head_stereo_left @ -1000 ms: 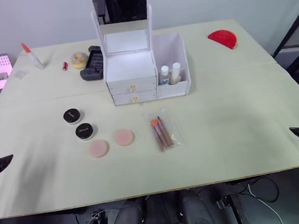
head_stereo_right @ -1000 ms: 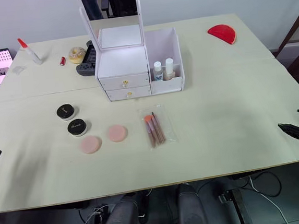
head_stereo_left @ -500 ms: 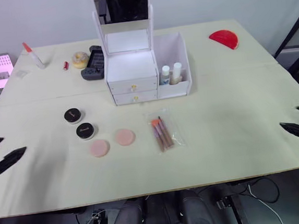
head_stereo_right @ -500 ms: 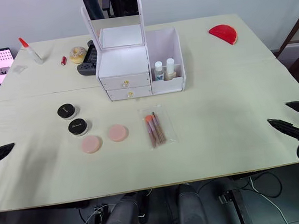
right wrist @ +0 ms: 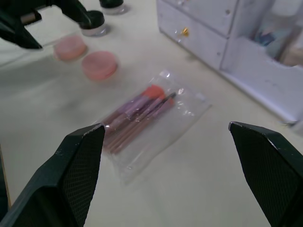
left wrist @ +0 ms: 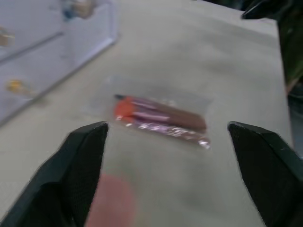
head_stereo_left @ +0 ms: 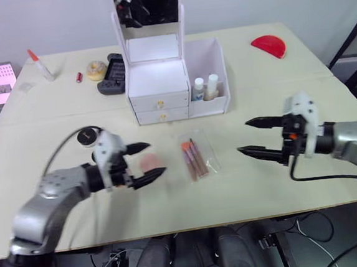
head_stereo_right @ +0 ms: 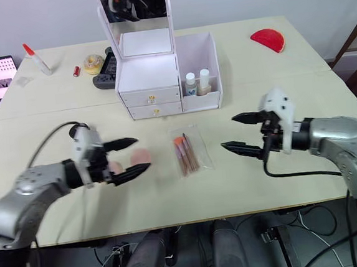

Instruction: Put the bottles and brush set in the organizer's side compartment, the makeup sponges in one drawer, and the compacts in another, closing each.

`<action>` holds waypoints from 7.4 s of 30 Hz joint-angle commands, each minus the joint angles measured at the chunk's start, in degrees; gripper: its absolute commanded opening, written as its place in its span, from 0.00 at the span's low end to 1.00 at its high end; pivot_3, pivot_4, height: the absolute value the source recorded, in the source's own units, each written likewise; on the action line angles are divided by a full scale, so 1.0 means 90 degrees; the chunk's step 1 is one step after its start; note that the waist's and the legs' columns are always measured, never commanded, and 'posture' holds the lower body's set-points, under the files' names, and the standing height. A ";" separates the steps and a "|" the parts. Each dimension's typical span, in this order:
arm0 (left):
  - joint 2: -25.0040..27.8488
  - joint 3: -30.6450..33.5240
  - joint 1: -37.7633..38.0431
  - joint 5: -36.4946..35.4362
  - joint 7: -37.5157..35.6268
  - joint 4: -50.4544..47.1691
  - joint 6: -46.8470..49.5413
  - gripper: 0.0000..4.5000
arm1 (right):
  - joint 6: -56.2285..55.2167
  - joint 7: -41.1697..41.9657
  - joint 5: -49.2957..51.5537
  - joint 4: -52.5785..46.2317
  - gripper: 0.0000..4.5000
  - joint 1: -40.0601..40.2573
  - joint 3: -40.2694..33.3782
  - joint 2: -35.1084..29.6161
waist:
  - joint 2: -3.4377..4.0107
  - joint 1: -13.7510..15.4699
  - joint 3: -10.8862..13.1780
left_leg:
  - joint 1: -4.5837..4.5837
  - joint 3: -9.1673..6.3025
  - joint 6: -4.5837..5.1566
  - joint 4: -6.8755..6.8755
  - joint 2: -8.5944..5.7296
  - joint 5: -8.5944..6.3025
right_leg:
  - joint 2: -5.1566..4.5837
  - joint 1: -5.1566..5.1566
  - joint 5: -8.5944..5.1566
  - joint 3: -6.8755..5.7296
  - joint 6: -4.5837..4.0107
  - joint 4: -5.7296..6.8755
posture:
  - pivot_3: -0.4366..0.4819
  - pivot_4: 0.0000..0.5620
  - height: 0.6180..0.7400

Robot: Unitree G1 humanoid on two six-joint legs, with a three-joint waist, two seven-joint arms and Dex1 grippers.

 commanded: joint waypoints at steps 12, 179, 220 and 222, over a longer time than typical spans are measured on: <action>-0.1305 -0.1404 -0.1079 0.1589 0.0356 0.1962 -0.1316 0.01 | 0.3869 -0.1393 0.0561 0.2661 1.00 -0.2577 0.0627 0.1695 | -0.0001 0.0097 -0.0001 | -0.0030 -0.0025 0.0004 0.0045 -0.0012 0.0000 | 0.0004 0.0000 0.0014 -0.0011 0.0011 0.0000 | 0.48 0.27 0.98; 0.1900 0.4951 0.2594 -0.0163 -0.0753 0.2202 -0.0929 1.00 | -0.2463 0.1329 -0.0572 0.1570 0.98 0.3051 -0.4110 -0.0210 | 0.0016 -0.0047 -0.0005 | -0.0014 0.0000 -0.0009 -0.0015 0.0009 0.0001 | -0.0008 -0.0012 0.0003 0.0000 -0.0011 -0.0021 | 0.48 0.27 0.98; -0.4774 -0.1267 -0.1442 0.4133 0.6295 0.2635 -0.2540 1.00 | -0.1160 0.0592 0.0591 0.0696 0.98 -0.0727 -0.0608 0.0379 | -0.0009 0.0265 -0.0006 | -0.0031 -0.0002 0.0037 0.0087 -0.0009 -0.0024 | 0.0002 0.0026 0.0028 -0.0011 0.0042 -0.0019 | 0.48 0.27 0.98; -0.4804 -0.1296 -0.1445 0.4153 0.6253 0.2740 -0.2607 1.00 | -0.1253 0.0724 0.0497 0.0769 0.98 -0.0826 -0.0494 0.0395 | -0.0009 0.0259 -0.0006 | -0.0030 -0.0003 0.0038 0.0086 -0.0010 -0.0024 | 0.0002 0.0025 0.0028 -0.0011 0.0044 -0.0018 | 0.48 0.27 0.98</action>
